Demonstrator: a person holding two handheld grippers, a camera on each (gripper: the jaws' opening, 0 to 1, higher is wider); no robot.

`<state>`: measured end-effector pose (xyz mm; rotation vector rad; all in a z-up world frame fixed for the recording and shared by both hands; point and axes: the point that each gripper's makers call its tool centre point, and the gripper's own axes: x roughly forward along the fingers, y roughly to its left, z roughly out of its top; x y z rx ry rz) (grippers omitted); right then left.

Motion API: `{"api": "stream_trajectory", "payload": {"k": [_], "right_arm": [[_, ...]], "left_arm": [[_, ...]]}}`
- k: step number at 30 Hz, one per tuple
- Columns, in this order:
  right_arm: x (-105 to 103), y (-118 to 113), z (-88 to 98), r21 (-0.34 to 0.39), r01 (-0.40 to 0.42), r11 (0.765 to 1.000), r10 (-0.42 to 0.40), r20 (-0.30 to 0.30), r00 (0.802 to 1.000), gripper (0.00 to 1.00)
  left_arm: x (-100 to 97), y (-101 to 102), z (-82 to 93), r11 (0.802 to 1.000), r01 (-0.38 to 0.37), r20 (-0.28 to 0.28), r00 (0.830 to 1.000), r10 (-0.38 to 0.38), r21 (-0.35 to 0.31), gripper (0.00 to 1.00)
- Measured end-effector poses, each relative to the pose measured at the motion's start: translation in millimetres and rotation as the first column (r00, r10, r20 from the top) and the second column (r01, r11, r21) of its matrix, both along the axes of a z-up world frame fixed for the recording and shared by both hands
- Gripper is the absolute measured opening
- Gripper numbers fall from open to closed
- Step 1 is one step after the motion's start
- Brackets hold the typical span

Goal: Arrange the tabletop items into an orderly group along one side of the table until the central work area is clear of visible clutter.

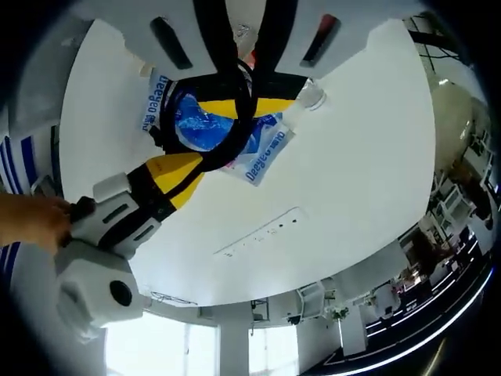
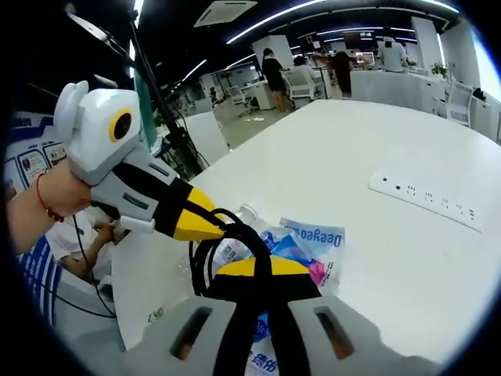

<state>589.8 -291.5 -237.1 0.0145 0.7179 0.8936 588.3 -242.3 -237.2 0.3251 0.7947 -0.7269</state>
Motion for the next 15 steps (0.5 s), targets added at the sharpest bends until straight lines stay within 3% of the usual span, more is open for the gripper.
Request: {"api": "stream_trajectory", "payload": {"k": [8, 15], "right_arm": [[-9.6, -1.6, 26.4, 0.017, -0.016, 1.0, 0.015, 0.042, 0.999, 0.0], [-17.7, -11.9, 38.9, 0.014, -0.01, 1.0, 0.009, 0.063, 0.998, 0.0]], "left_arm": [[-2.8, -2.2, 20.1, 1.0, -0.009, 0.032, 0.999, 0.01, -0.013, 0.01], [-9.5, -12.8, 32.6, 1.0, 0.002, 0.048, 0.999, 0.0, -0.024, 0.01]]}}
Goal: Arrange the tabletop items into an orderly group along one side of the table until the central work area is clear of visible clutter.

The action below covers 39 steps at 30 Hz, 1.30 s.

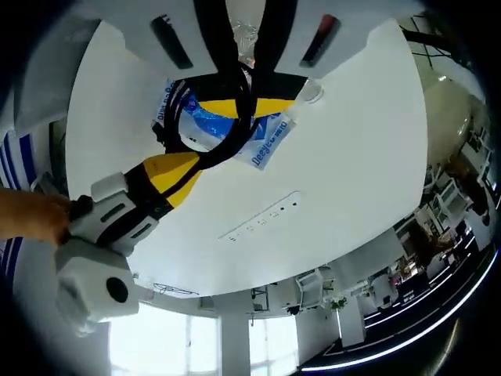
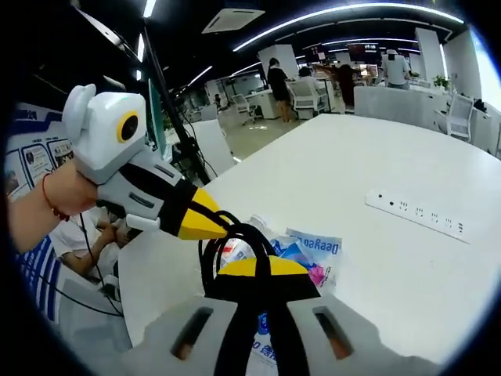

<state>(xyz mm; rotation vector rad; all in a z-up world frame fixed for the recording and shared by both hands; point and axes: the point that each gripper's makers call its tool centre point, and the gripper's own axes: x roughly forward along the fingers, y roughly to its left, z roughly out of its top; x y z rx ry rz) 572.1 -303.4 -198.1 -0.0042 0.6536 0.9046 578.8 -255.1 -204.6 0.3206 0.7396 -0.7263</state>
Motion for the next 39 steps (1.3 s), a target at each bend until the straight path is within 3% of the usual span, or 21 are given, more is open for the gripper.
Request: {"api": "stream_trajectory", "payload": {"k": [10, 15, 31, 39], "right_arm": [[-13.1, -29.9, 22.1, 0.002, 0.02, 1.0, -0.02, 0.034, 0.999, 0.0], [-22.1, -54.1, 30.9, -0.005, 0.034, 0.999, -0.034, 0.05, 0.998, 0.0], [-61.3, -152.4, 43.0, -0.049, 0.129, 0.99, -0.127, 0.042, 0.991, 0.0], [-80.3, -195.9, 38.3, -0.067, 0.18, 0.981, -0.18, 0.012, 0.984, 0.0]], "left_arm": [[-10.6, -29.9, 22.1, 0.999, 0.039, 0.036, 0.999, -0.038, -0.024, 0.01], [-18.9, -54.2, 31.5, 0.997, 0.071, 0.046, 0.997, -0.069, -0.044, 0.01], [-54.0, -154.0, 42.8, 0.977, 0.186, 0.04, 0.982, -0.183, -0.103, 0.02], [-69.1, -198.5, 37.5, 0.963, 0.242, 0.02, 0.97, -0.241, -0.121, 0.02]]}}
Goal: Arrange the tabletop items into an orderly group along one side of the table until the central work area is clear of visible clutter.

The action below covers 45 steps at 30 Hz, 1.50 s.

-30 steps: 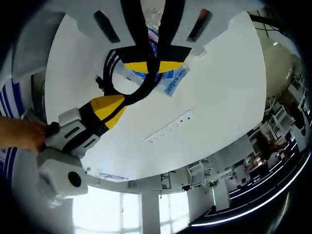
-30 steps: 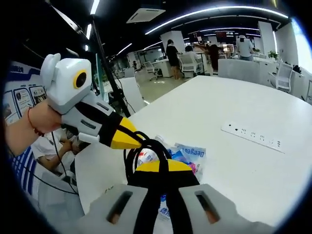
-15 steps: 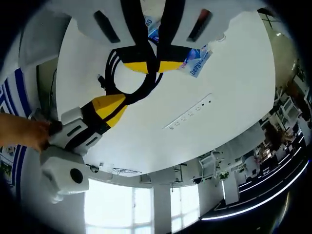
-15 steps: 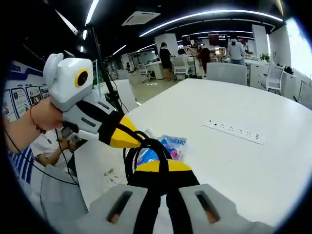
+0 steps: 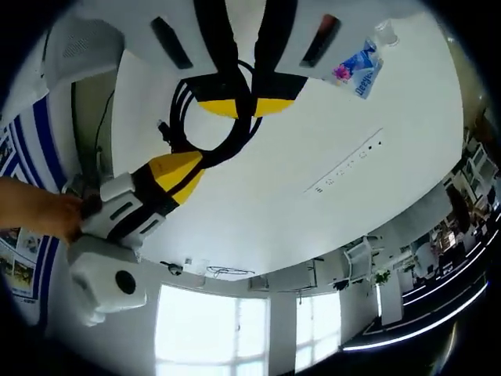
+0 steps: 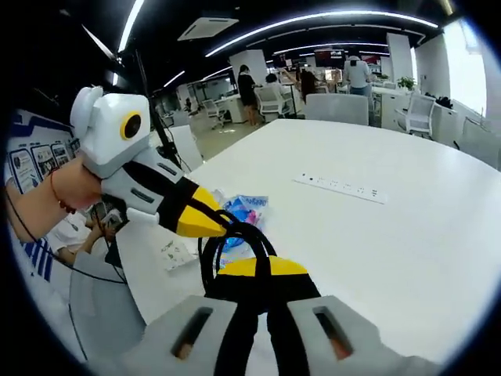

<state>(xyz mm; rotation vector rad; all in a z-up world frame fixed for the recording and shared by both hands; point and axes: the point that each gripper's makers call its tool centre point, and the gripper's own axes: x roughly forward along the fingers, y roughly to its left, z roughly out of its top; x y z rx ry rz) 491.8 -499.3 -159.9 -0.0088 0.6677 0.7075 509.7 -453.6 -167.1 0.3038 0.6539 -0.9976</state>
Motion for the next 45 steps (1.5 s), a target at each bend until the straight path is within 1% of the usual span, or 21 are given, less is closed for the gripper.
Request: {"api": "stream_trajectory", "payload": {"k": [4, 7, 10, 12, 14, 17, 21, 25, 29, 38, 41, 45], "right_arm": [[-8.2, -17.3, -4.4, -0.006, 0.022, 1.0, -0.022, -0.016, 1.0, 0.0], [-13.6, -31.2, -10.7, -0.008, 0.042, 0.999, -0.042, -0.037, 0.998, 0.0], [-17.5, -43.1, -18.4, -0.023, 0.052, 0.998, -0.053, -0.054, 0.997, 0.0], [-21.1, -52.4, -24.4, -0.035, 0.057, 0.998, -0.059, -0.068, 0.996, 0.0], [-23.7, -62.0, -30.5, -0.043, 0.065, 0.997, -0.068, -0.083, 0.994, 0.0], [-26.9, -75.8, -39.1, -0.055, 0.076, 0.996, -0.082, -0.102, 0.991, 0.0], [-30.1, -94.0, -52.2, -0.052, 0.1, 0.994, -0.107, -0.141, 0.984, 0.0], [-33.2, -109.1, -67.0, -0.046, 0.113, 0.993, -0.119, -0.184, 0.976, 0.0], [-35.2, -119.7, -80.5, -0.05, 0.113, 0.992, -0.121, -0.219, 0.968, 0.0], [-36.5, -137.4, -117.6, -0.062, 0.118, 0.991, -0.132, -0.304, 0.944, 0.0], [-36.3, -140.4, -125.9, -0.064, 0.122, 0.99, -0.136, -0.32, 0.938, 0.0], [-34.8, -144.4, -136.1, -0.078, 0.118, 0.99, -0.138, -0.328, 0.935, 0.0]], "left_arm": [[-6.0, -19.5, -5.7, 1.0, 0.02, -0.026, 0.999, -0.02, -0.017, 0.02], [-9.0, -29.1, -10.1, 0.999, 0.03, -0.038, 0.999, -0.031, -0.018, 0.02], [-14.5, -45.5, -20.7, 0.999, 0.046, -0.06, 0.997, -0.046, -0.014, 0.02], [-16.6, -50.9, -24.8, 0.999, 0.05, -0.068, 0.996, -0.051, -0.014, 0.02], [-20.8, -64.4, -34.5, 0.998, 0.06, -0.094, 0.994, -0.062, -0.019, 0.02], [-24.5, -78.8, -43.6, 0.997, 0.074, -0.116, 0.99, -0.076, -0.024, 0.01], [-27.1, -98.6, -58.1, 0.996, 0.087, -0.153, 0.984, -0.091, -0.031, 0.01], [-30.5, -113.8, -72.6, 0.994, 0.102, -0.188, 0.976, -0.105, -0.028, 0.01], [-32.3, -122.7, -83.4, 0.993, 0.113, -0.21, 0.971, -0.114, -0.018, 0.01], [-33.5, -139.8, -119.2, 0.994, 0.113, -0.281, 0.954, -0.107, 0.007, 0.01], [-33.3, -142.8, -127.2, 0.994, 0.11, -0.297, 0.95, -0.101, 0.013, 0.01], [-33.0, -147.4, -140.1, 0.994, 0.108, -0.315, 0.944, -0.096, 0.02, 0.02]]}}
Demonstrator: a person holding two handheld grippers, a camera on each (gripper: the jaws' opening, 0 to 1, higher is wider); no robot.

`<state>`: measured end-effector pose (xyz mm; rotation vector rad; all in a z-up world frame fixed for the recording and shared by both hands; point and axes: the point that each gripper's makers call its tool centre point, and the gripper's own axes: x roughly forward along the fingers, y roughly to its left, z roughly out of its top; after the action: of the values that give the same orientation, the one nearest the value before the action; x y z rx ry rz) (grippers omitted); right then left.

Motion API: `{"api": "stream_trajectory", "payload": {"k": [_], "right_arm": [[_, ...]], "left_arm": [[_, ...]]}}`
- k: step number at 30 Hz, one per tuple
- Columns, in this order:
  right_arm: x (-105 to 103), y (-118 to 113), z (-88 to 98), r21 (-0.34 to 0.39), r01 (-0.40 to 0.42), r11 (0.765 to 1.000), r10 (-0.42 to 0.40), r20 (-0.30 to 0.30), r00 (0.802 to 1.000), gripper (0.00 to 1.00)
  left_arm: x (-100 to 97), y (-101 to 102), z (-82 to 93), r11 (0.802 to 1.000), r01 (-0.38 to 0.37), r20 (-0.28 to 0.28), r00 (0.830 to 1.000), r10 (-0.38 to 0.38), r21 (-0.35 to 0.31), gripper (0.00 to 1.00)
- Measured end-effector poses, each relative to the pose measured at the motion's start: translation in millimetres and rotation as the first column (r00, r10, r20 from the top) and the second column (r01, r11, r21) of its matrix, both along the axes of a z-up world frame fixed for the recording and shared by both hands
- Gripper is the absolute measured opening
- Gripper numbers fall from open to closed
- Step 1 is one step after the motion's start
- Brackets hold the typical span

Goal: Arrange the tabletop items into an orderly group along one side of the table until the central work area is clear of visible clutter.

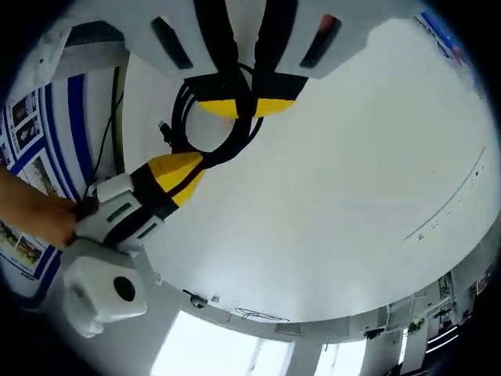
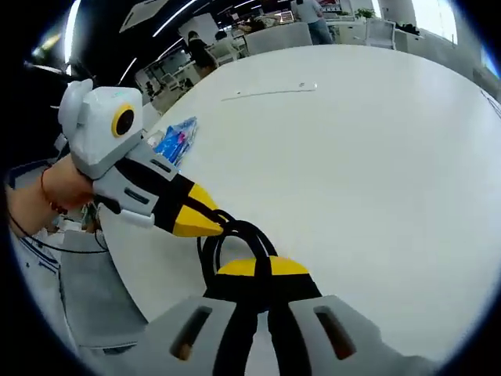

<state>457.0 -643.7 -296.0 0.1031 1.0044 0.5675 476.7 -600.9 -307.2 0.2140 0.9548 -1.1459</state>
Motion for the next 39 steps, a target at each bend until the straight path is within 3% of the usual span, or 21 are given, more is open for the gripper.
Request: {"api": "stream_trajectory", "payload": {"k": [11, 20, 26, 39], "right_arm": [[7.8, -8.7, -20.7, -0.018, 0.017, 1.0, -0.017, -0.007, 1.0, 0.0], [6.4, -12.4, -31.1, -0.034, 0.003, 0.999, -0.004, -0.005, 1.0, 0.02], [11.2, -14.0, -24.3, -0.022, 0.027, 0.999, -0.026, 0.024, 0.999, 0.07], [13.2, -17.5, -19.6, -0.045, 0.038, 0.998, -0.036, 0.042, 0.998, 0.28]], "left_arm": [[10.5, -8.0, -18.6, 0.999, -0.032, 0.016, 0.999, 0.031, 0.015, 0.02], [11.3, -8.6, -25.4, 1.0, -0.014, 0.035, 0.999, 0.014, 0.022, 0.06], [10.5, -4.9, -28.5, 0.999, -0.025, 0.033, 0.999, 0.024, 0.031, 0.23], [14.9, 3.6, -19.4, 0.999, -0.047, 0.043, 0.998, 0.046, 0.026, 0.39]]}}
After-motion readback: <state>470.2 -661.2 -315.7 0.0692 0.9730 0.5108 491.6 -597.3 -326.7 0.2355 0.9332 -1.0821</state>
